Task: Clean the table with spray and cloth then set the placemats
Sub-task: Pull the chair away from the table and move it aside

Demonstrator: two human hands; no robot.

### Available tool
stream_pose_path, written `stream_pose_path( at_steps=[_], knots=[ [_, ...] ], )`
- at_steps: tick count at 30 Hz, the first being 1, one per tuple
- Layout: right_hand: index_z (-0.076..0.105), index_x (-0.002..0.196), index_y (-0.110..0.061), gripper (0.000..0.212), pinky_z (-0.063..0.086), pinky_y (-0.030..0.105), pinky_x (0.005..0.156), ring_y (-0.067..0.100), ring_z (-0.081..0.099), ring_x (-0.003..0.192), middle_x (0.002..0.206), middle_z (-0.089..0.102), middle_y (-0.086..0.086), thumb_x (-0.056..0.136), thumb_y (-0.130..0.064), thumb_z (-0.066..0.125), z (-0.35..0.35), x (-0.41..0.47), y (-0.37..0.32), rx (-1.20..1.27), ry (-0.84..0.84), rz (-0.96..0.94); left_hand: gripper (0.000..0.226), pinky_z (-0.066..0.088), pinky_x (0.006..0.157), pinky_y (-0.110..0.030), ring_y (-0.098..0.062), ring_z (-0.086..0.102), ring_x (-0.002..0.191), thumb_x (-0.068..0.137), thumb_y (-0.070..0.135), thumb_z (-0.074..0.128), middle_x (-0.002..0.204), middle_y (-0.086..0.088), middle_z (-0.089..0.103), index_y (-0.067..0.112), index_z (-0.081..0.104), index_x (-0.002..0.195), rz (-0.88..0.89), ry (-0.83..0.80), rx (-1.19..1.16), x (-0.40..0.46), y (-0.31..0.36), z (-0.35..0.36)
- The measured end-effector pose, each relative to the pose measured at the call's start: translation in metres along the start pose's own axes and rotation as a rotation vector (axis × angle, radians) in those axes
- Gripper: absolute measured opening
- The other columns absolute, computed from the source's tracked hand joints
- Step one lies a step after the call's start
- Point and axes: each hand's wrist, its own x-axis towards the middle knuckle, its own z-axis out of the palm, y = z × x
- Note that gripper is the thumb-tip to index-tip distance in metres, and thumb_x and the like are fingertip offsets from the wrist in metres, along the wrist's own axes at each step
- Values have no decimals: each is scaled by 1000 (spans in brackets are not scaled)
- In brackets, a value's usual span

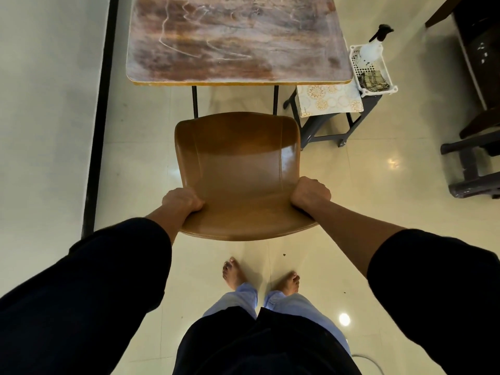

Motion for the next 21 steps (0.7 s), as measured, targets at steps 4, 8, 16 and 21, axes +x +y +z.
stream_pose_path(
  at_steps=[4,8,16,21],
  knots=[
    [65,105,-25,17,45,46,97,21,61,94,99,67,-1,98,-36,55,-1,-18,-3,-62,-6,-284,42,53,95,-44,-26,67,102,106,55,48,111,-4,69,20,66,121,185,31,79,-25,19,3],
    [68,94,-26,33,54,37,75,18,63,81,90,68,-1,106,-46,44,3,-48,4,-84,-99,-545,60,47,84,-40,-18,63,91,106,70,33,104,-3,69,22,68,114,406,-62,91,-68,45,15],
    [55,147,-29,79,46,43,107,21,56,133,146,61,-4,91,-84,39,-2,-87,35,-218,-48,-809,100,54,98,-41,-24,65,127,88,92,35,148,-2,64,20,47,156,725,307,334,-114,36,49],
    [43,154,-30,67,42,41,112,23,54,136,152,55,-3,95,-52,65,9,-86,36,-373,97,-786,58,55,97,-40,-27,67,123,95,23,62,143,-4,67,18,51,152,683,475,378,-117,32,62]
  ],
)
